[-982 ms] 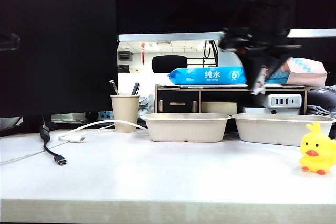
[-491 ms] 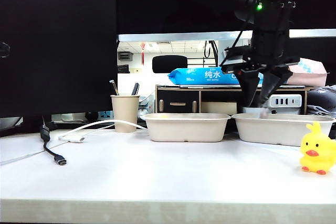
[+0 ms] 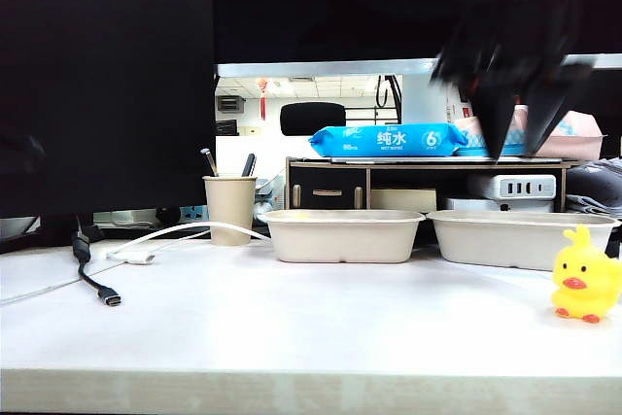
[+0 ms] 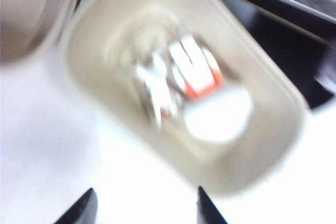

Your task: Put the dolls with similar colors into the same paper box, while dolls with different colors go into separate paper boxes.

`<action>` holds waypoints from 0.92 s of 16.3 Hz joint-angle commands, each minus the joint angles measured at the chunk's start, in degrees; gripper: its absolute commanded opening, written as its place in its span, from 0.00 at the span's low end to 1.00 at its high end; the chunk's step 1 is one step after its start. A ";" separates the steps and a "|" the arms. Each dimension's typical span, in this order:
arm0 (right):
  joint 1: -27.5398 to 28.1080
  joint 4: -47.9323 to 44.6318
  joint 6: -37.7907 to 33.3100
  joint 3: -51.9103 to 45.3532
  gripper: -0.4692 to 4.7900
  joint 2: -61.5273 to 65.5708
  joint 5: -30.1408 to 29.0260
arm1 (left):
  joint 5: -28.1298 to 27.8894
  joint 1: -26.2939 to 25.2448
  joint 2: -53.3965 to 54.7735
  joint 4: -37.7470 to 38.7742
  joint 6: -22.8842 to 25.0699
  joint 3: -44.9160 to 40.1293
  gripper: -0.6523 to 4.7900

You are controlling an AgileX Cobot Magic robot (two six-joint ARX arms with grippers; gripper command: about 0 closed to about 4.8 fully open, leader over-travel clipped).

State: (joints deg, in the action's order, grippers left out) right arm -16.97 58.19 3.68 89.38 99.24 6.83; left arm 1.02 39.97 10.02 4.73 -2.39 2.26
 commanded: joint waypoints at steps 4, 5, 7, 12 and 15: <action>0.00 11.28 0.22 -0.63 0.55 -12.22 -4.42 | 0.26 2.14 7.72 -0.52 0.07 0.22 0.11; -0.07 11.21 0.39 -2.12 0.55 -13.99 -5.70 | 0.28 2.14 8.50 -0.50 0.07 0.22 0.11; -0.63 10.38 0.59 -7.98 0.58 -17.27 -7.67 | 0.28 2.14 8.83 -0.57 0.07 0.24 0.11; -0.76 2.23 0.48 -20.83 0.61 -19.21 -12.94 | 0.22 2.14 10.27 -0.50 0.07 0.24 0.11; -0.76 -1.07 0.44 -24.15 0.83 -19.12 -12.83 | 0.28 2.25 10.86 -0.52 0.07 0.24 0.11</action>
State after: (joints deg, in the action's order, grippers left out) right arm -17.76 59.13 4.12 65.63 80.42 -5.82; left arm 1.10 42.04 20.88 4.97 -2.39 2.28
